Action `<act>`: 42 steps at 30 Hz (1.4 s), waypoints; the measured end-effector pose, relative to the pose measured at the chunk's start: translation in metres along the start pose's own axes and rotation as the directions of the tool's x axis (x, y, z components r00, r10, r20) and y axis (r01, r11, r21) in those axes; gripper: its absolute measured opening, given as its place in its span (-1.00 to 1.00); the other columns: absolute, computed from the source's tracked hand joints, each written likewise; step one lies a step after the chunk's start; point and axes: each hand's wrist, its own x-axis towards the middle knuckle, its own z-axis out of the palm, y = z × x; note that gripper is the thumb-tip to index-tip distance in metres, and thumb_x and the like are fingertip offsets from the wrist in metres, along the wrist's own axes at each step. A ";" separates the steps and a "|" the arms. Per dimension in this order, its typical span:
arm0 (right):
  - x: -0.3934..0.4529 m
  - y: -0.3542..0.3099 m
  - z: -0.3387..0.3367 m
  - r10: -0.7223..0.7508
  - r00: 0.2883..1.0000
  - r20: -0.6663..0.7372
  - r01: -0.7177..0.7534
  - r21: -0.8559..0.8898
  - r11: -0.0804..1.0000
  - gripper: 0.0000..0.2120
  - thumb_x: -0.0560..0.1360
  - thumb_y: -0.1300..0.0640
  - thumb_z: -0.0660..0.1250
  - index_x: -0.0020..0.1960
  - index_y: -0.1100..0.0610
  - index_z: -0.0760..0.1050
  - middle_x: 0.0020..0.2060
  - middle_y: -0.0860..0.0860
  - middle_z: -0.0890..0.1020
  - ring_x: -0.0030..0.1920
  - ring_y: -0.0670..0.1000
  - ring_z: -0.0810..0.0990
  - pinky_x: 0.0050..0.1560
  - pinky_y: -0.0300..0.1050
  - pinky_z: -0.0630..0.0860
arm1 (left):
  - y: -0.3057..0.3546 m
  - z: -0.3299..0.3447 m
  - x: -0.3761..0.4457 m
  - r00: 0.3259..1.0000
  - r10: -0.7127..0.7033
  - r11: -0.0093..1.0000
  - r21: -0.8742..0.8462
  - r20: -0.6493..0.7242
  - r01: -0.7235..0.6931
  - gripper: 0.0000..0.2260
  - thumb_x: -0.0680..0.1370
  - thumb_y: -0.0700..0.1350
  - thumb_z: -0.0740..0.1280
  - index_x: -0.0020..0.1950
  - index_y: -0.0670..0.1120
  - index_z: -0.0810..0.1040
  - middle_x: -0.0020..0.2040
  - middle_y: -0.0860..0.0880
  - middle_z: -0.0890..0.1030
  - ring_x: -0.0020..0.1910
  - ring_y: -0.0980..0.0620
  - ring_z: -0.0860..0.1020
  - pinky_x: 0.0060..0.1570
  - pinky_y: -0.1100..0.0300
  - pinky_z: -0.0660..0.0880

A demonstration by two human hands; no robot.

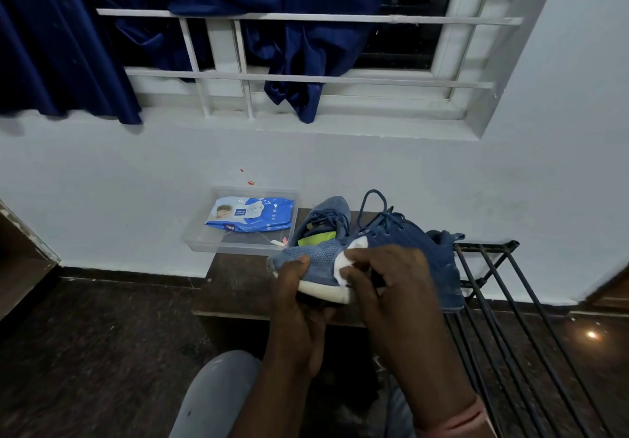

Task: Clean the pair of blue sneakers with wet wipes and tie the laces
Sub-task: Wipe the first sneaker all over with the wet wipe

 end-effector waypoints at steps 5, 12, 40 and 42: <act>0.015 -0.005 -0.003 0.059 0.992 -0.109 -0.067 -0.071 0.995 -0.89 0.45 0.19 0.49 -0.04 0.04 0.65 0.03 -0.01 0.48 0.10 0.01 0.38 0.08 -0.08 0.39 | 0.000 0.001 0.002 1.000 -0.007 1.000 0.007 0.016 0.007 -0.41 0.40 0.02 0.43 0.40 -0.15 0.51 0.26 -0.24 0.64 0.17 -0.21 0.63 0.11 -0.11 0.55; 0.003 -0.014 0.009 -0.041 0.998 -0.039 0.038 -0.073 0.997 -0.94 0.53 0.16 0.43 -0.06 0.04 0.68 -0.14 -0.02 0.54 -0.09 -0.02 0.43 -0.06 -0.07 0.44 | 0.000 0.001 0.003 0.996 -0.034 0.999 0.007 0.086 0.034 -0.46 0.42 0.02 0.42 0.35 -0.18 0.55 0.17 -0.24 0.66 0.04 -0.17 0.64 0.04 -0.06 0.55; -0.013 -0.043 0.018 0.096 0.994 0.061 -0.088 -0.113 0.990 -0.73 0.58 -0.08 0.20 0.15 -0.06 0.61 -0.03 -0.07 0.59 -0.04 -0.02 0.51 0.03 0.04 0.47 | 0.004 0.004 -0.004 0.991 0.070 0.997 0.004 0.115 -0.071 -0.93 0.60 -0.10 0.32 -0.07 -0.05 0.54 -0.22 0.14 0.68 -0.24 0.26 0.61 -0.22 0.41 0.51; -0.009 -0.038 0.016 0.123 0.991 0.060 -0.123 -0.014 0.992 -0.80 0.58 -0.10 0.28 0.07 -0.08 0.65 -0.07 -0.12 0.59 -0.03 -0.08 0.46 0.05 0.00 0.45 | 0.002 0.002 -0.002 0.992 0.109 0.991 0.066 0.063 -0.113 -0.90 0.63 -0.13 0.30 0.00 -0.12 0.57 -0.19 0.10 0.71 -0.17 0.17 0.64 -0.15 0.30 0.56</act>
